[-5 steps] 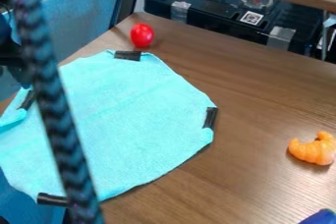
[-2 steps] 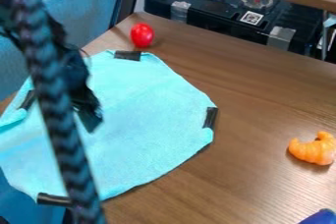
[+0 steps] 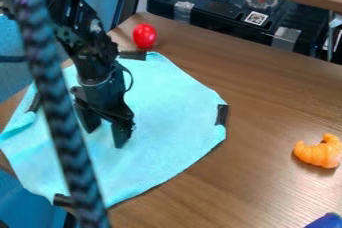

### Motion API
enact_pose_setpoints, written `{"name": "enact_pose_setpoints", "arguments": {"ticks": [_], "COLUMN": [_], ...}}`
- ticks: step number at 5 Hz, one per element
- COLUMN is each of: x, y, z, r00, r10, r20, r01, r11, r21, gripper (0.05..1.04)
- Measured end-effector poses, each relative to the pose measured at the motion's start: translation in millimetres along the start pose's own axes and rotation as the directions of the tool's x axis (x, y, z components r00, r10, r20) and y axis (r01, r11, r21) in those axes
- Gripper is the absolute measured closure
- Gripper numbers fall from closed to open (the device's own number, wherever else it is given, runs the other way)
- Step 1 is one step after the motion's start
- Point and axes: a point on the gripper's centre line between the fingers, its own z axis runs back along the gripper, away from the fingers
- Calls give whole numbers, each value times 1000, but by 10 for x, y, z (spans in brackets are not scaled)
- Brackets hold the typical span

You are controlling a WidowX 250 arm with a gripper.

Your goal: Unfold the cloth from top right to bottom left

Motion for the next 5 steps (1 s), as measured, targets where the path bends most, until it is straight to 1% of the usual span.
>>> {"name": "enact_pose_setpoints", "arguments": {"ticks": [1,2,3,4,5], "x": [46,126,216,362,479], "y": [-144,-340,-558,-735,-818], "z": [0,14,74,165,344], "r00": [999,995,992,990,986], "r10": [41,100,124,141,169], "r20": [-9,-26,-40,-26,-1], "r01": [-41,-102,-127,-144,-167], "r11": [999,992,986,980,971], "r21": [-27,-72,-103,-135,-168], "gripper": [83,83,83,83,83]}}
